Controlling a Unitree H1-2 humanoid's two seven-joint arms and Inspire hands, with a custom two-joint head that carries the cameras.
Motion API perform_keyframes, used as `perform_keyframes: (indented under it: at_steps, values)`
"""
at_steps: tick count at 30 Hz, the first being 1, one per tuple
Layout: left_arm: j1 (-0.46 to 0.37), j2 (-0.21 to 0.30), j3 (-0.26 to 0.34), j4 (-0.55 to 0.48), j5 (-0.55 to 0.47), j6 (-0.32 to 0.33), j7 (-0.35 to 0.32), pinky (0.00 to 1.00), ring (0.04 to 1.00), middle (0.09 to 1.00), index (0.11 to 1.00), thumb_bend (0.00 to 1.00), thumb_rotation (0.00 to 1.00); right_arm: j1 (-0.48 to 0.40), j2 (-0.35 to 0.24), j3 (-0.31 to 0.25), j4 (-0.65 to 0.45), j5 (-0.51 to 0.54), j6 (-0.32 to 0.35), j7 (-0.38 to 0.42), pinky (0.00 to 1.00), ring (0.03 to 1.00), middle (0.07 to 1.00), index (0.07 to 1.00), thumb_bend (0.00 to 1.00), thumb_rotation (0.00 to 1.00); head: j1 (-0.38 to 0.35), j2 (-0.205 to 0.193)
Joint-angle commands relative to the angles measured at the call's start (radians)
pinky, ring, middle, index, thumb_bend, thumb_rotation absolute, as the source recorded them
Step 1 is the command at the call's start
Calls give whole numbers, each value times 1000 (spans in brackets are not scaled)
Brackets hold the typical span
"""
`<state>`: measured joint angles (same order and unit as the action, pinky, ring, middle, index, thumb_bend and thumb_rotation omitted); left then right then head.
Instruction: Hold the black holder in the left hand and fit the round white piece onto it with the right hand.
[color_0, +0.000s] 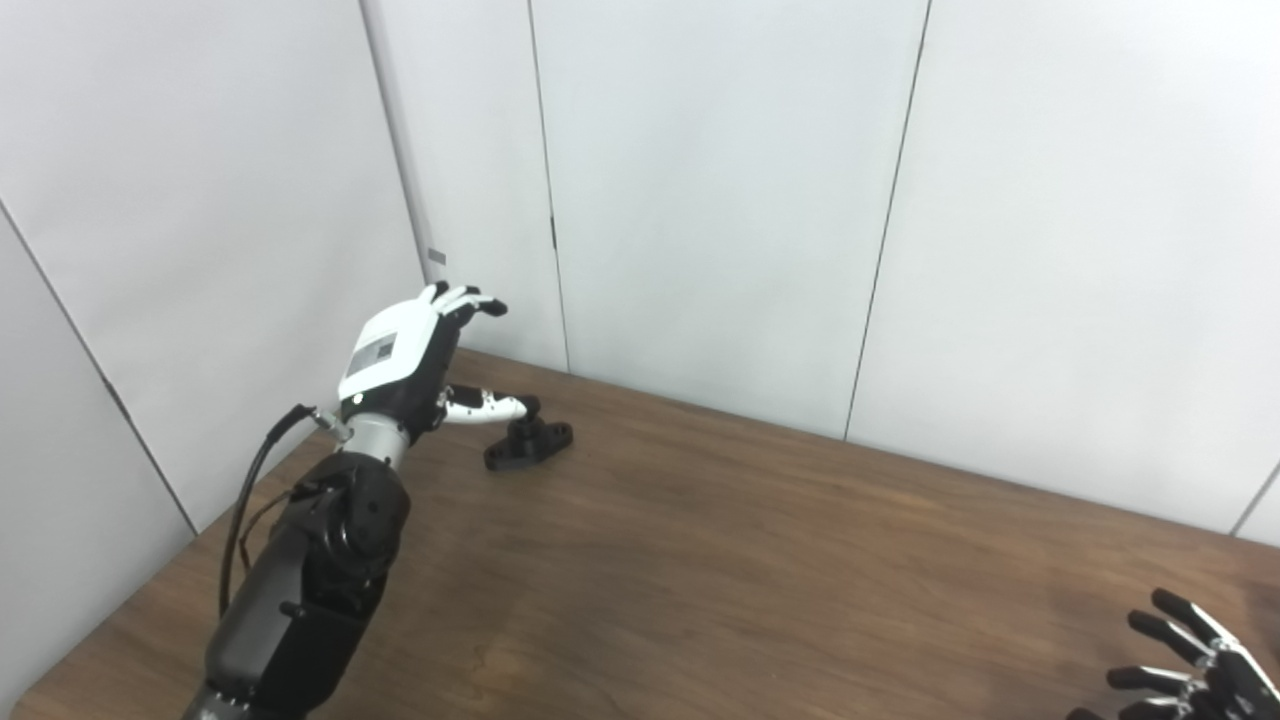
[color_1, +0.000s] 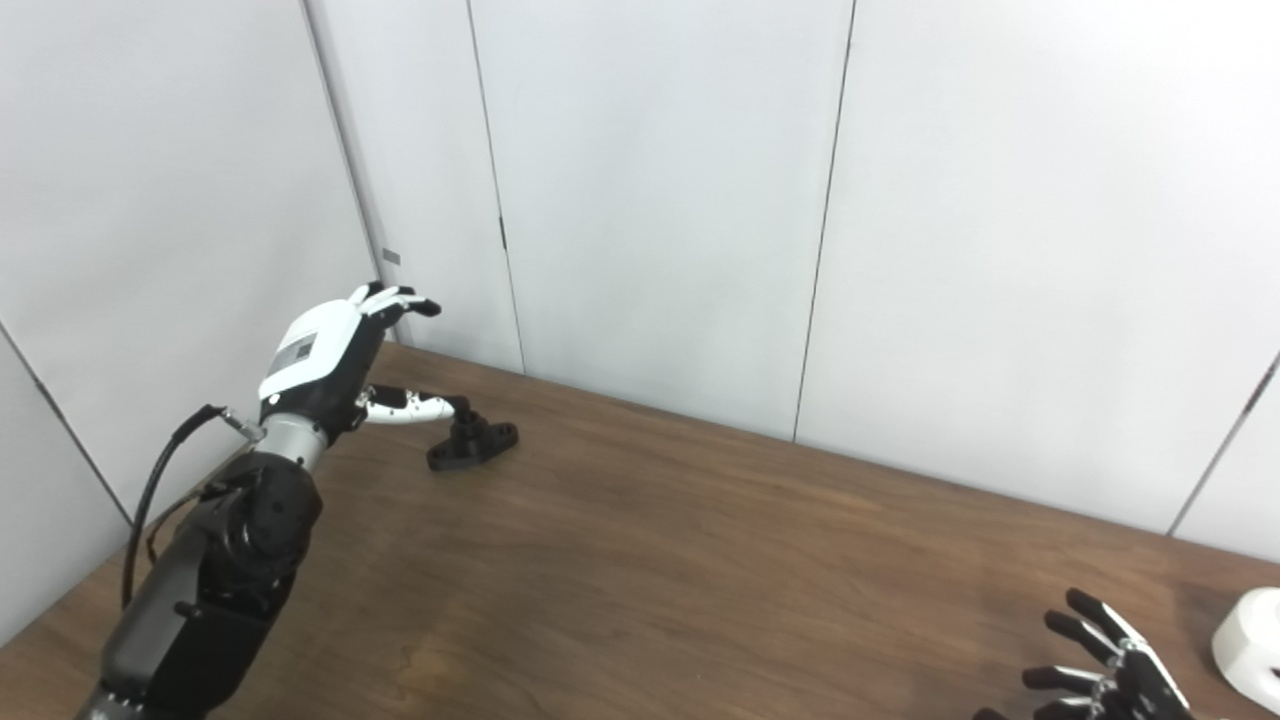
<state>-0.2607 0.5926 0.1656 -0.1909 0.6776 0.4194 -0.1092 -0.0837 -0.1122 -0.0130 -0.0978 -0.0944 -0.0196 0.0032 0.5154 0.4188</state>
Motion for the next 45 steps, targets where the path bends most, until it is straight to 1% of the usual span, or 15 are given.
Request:
perform_keyframes:
  at_steps: [1,4,7,9,14,17,21,23,26,29,33,37,40,43,45]
  values:
    - [-32,42,9,9,43,35,14,999,1000,992,846,914,322,-20,-10,-8,-32,14,-24,6,412,568,774,816,631,74,1,-1]
    - [-34,40,12,31,59,49,-6,1000,1000,1000,864,956,334,-19,-12,-10,-32,20,-29,8,403,562,776,816,623,41,3,5]
    - [-32,45,9,59,66,49,-16,1000,1000,1000,876,981,355,-18,-15,-10,-30,21,-29,7,410,569,778,818,624,47,4,6]
    - [-33,38,12,75,77,50,-24,1000,1000,1000,885,997,369,-19,-15,-10,-34,17,-23,5,414,573,778,817,629,48,5,7]
    - [-31,23,6,118,110,50,-22,1000,1000,1000,884,1000,390,-15,-9,-14,-39,12,-29,-7,400,559,772,808,627,25,3,14]
    - [-31,19,-4,150,128,50,-32,1000,1000,1000,885,1000,431,-13,-7,-15,-41,14,-26,-6,398,556,771,806,628,22,1,17]
    - [-33,9,-7,186,143,50,-47,1000,1000,1000,883,1000,425,-9,-8,-13,-49,12,-20,-3,401,555,771,809,627,21,1,18]
    - [-36,4,-8,208,150,50,-61,1000,1000,1000,888,1000,437,-7,-9,-11,-51,7,-16,-4,403,555,771,808,630,48,1,18]
    - [-41,5,-22,244,150,50,-63,1000,1000,1000,888,1000,442,-5,-10,-11,-52,7,-18,-2,399,557,772,808,634,70,1,20]
    - [-40,10,-34,263,147,50,-67,1000,1000,1000,885,1000,436,-2,-10,-11,-55,9,-17,0,400,559,774,810,632,67,0,20]
    - [-39,13,-53,300,126,47,-40,1000,1000,1000,874,1000,408,1,-10,-11,-64,5,-6,-1,402,568,776,810,625,44,-2,22]
    - [-41,4,-65,336,112,41,-1,1000,1000,1000,870,1000,377,3,-9,-11,-70,14,1,3,407,568,772,809,643,97,-5,23]
    - [-50,-8,-75,380,98,30,59,999,1000,1000,865,996,363,4,-10,-10,-67,9,-3,2,414,568,771,809,641,88,-8,27]
    - [-57,-15,-89,428,81,-8,122,976,1000,1000,852,985,340,5,-10,-8,-68,14,-2,6,415,567,770,805,639,86,-8,27]
    - [-62,-18,-106,466,72,-27,151,993,1000,1000,841,973,328,8,-9,-2,-69,19,-7,13,411,561,768,803,631,67,-9,25]
